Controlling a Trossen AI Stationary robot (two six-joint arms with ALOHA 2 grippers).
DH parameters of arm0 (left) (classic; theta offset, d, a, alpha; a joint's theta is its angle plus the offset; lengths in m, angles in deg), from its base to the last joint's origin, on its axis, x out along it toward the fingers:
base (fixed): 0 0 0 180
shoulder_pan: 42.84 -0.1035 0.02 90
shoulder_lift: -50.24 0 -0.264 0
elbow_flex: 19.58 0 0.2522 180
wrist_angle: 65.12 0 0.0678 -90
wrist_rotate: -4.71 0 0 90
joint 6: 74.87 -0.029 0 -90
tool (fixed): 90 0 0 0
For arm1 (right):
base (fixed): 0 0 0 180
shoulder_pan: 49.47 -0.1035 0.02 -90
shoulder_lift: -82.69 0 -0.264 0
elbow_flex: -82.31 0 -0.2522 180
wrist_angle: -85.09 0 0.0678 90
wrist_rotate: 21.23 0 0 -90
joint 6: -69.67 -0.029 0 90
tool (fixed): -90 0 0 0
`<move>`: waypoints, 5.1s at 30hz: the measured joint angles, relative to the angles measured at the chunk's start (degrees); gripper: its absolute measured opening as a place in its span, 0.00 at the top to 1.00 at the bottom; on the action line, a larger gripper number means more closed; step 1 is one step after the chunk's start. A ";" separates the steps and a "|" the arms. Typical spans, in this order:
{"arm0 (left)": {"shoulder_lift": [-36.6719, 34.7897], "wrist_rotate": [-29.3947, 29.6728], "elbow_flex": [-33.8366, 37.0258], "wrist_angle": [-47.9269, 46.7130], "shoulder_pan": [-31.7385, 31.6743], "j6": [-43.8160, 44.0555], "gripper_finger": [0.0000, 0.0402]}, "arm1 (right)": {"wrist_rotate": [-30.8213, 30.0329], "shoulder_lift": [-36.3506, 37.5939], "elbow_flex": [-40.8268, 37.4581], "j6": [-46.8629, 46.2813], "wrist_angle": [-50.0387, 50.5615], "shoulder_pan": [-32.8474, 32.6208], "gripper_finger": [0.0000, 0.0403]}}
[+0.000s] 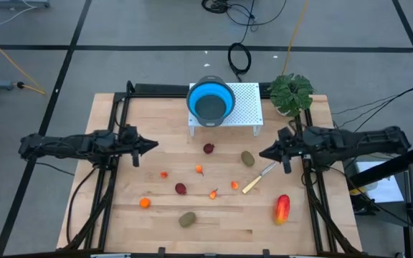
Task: Pick & Place Fruit
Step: Put the mango into the blue strainer bowl on the shelf
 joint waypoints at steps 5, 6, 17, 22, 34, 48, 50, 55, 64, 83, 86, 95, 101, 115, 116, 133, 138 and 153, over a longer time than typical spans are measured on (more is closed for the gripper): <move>-2.06 0.07 0.00 -1.78 0.00 -1.37 0.97 | -3.54 -6.53 6.82 -3.94 7.19 -5.85 1.00; -2.32 0.09 0.00 -1.91 0.00 -1.72 0.97 | -4.42 -7.85 7.95 -5.08 8.45 -7.07 1.00; -2.97 0.00 0.00 -3.89 0.00 -2.30 0.99 | -8.94 -23.11 20.62 -21.39 26.71 -19.39 1.00; -2.97 -0.04 0.00 -3.92 0.00 -2.73 0.96 | -8.94 -29.91 27.32 -29.35 33.87 -23.91 1.00; -2.97 -0.49 0.00 -3.95 0.00 -4.48 0.98 | -5.93 -40.09 33.12 -52.43 38.16 -33.62 1.00; -7.60 -3.08 -0.02 -3.42 -0.02 -9.49 0.97 | -1.06 -43.10 33.31 -73.15 39.38 -41.18 1.00; -9.65 -3.24 -0.02 -3.58 -0.01 -10.57 0.98 | 0.05 -43.13 33.31 -75.19 40.26 -41.60 1.00; -14.40 -3.54 -0.04 -5.78 -0.02 -12.16 0.99 | 0.29 -43.11 33.31 -79.87 42.59 -41.96 1.00; -17.04 -3.25 -0.07 -10.10 0.00 -12.12 0.99 | 7.88 -41.89 33.31 -90.86 44.60 -42.27 1.00; -17.04 -2.89 -0.07 -9.92 -0.01 -10.81 0.97 | 7.62 -41.23 33.31 -88.48 45.95 -42.16 0.93; -17.04 -2.89 -0.07 -9.79 -0.02 -10.62 0.96 | 7.74 -41.23 33.31 -88.48 45.93 -42.16 0.87; -17.04 -2.89 -0.07 -9.77 -0.01 -10.03 0.95 | 7.78 -41.23 33.31 -89.59 45.73 -42.16 0.60; -17.04 -2.91 -0.07 -9.77 -0.01 -9.53 0.95 | 7.79 -41.23 33.31 -91.94 45.78 -42.16 0.40; -17.04 -2.93 -0.07 -9.72 -0.02 -8.77 0.95 | 7.55 -41.23 33.26 -90.42 45.80 -42.16 0.16; -17.04 -2.91 -0.07 -9.72 -0.02 -8.77 0.95 | 7.54 -41.23 33.24 -90.41 45.80 -42.16 0.16; -17.04 -2.93 -0.07 -9.74 -0.01 -8.80 0.95 | 7.63 -41.23 28.41 -90.35 39.70 -42.16 0.19; -17.04 -2.93 -0.07 -9.74 0.00 -8.79 0.95 | 7.63 -41.23 28.41 -87.82 39.14 -42.14 0.20; -17.04 -2.93 -0.07 -9.74 -0.02 -8.68 0.95 | 7.65 -41.23 28.41 -88.92 39.55 -42.13 0.12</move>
